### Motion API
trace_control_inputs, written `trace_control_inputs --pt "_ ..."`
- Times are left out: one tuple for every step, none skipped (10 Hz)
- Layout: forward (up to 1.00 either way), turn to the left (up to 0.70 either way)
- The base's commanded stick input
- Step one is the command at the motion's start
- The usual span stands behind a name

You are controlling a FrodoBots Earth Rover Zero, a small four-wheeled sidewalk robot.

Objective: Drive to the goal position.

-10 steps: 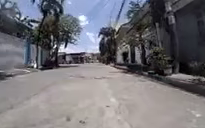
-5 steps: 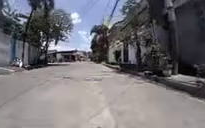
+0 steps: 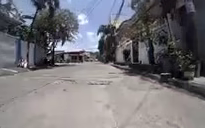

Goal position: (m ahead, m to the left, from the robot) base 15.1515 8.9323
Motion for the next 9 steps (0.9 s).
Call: trace_control_inputs --pt "1.00 -0.29" --pt "1.00 -0.29" --pt "1.00 -0.29" --pt "1.00 -0.29" --pt "1.00 -0.29" --pt "1.00 -0.29" --pt "1.00 -0.29" --pt "1.00 -0.29" --pt "1.00 -0.29"
